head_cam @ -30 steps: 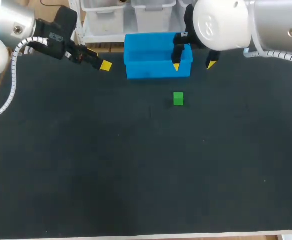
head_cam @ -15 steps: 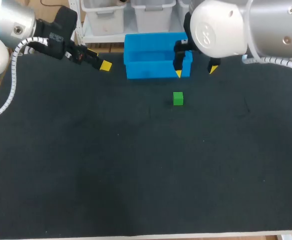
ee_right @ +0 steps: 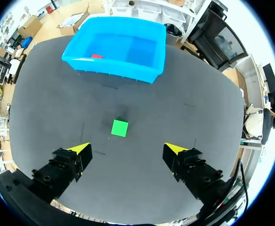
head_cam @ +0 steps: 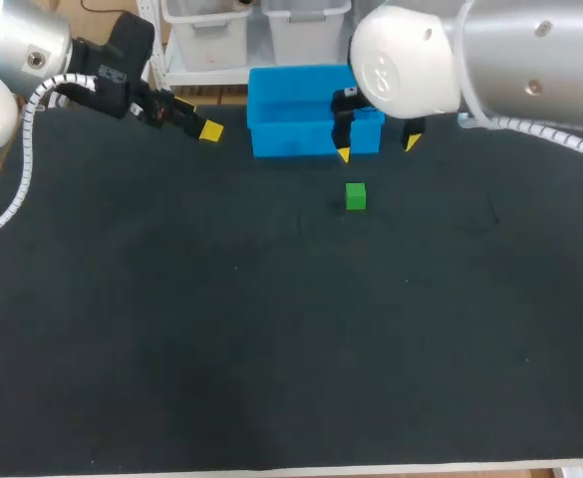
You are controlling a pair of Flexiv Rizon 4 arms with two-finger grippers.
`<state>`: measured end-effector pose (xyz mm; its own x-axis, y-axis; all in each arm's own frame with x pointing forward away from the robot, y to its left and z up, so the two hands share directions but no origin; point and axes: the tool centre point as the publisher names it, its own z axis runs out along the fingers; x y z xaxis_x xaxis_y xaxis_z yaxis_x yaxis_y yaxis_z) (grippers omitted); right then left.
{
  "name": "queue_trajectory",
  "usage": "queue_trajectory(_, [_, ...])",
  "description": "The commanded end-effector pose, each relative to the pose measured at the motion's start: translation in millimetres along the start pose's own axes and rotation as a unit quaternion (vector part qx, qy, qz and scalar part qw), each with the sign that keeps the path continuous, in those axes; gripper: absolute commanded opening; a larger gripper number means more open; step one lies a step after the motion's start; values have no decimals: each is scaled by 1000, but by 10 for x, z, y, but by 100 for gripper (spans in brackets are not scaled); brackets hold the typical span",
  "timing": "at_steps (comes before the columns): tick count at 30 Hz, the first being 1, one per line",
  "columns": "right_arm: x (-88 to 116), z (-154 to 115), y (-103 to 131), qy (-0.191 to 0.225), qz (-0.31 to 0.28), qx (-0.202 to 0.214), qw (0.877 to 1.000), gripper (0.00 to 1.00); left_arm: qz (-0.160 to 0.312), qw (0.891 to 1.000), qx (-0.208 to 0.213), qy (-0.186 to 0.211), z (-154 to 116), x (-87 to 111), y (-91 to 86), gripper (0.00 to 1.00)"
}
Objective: Use the left arm to pick the red cube and place it into the blue plastic box first, then use the right arm to grasp the green cube and put it into the same blue plastic box after the first action is fully finished.
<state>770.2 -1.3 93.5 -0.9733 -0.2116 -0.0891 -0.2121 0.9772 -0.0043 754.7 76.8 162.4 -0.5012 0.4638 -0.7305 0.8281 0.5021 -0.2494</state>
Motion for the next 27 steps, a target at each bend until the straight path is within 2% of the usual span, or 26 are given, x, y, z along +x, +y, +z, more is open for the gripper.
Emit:
queue_trajectory(1, [-134, 48, 75, 21, 13, 6, 1000, 100, 2, 1000, 1, -3, -1, 15, 2, 100])
queue_trajectory(15, [-201, 221, 185, 10, 43, -6, 999, 100, 2, 1000, 1, -3, -1, 15, 2, 100])
queue_trajectory(27, [-97, 456, 163, 7, 56, 5, 998, 100, 2, 1000, 1, -3, -1, 15, 2, 100])
